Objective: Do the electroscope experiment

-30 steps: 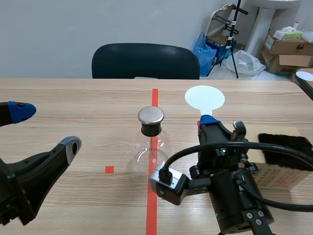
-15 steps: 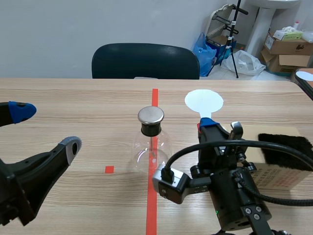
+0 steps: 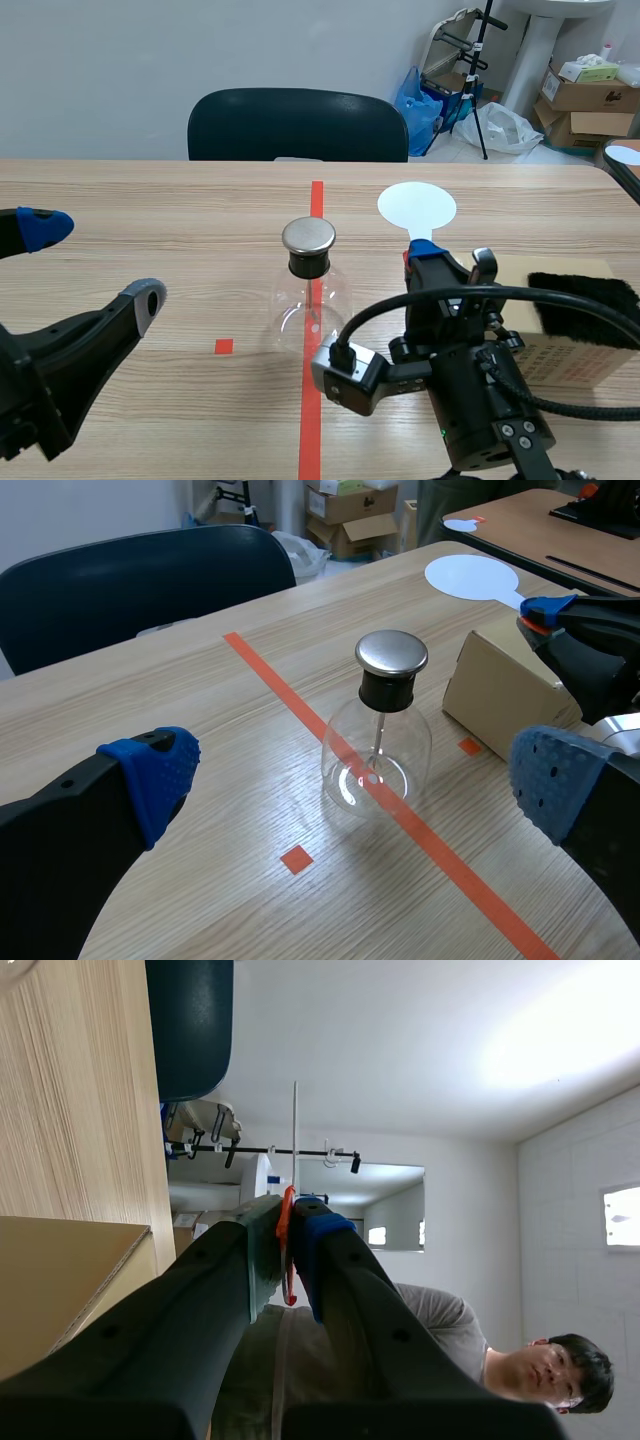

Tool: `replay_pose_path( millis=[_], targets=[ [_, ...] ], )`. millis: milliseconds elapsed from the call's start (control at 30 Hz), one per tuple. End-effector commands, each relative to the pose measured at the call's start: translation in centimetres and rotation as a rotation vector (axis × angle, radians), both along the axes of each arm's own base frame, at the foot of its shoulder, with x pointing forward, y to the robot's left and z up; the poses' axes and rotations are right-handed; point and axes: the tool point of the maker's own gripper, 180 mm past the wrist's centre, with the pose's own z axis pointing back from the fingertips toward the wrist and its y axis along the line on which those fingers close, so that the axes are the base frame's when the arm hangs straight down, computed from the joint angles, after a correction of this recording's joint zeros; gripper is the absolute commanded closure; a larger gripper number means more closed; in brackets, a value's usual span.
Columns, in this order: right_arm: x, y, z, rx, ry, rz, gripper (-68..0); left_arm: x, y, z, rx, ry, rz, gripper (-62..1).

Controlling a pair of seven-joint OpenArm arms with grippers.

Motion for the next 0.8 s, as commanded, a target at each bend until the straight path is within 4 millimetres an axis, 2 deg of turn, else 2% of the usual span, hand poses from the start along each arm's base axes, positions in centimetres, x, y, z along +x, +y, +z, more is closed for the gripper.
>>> replay_pose_path(
  millis=[0, 767],
  targets=[
    [0.39, -0.02, 0.95, 0.006, -0.037, 0.003, -0.9, 0.05, -0.54, 1.0, -0.028, -0.028, -0.007, -62.3],
    [0.41, -0.16, 0.95, 0.007, -0.037, -0.005, -0.9, 0.05, -0.54, 1.0, -0.028, -0.028, -0.007, -62.3]
  ],
)
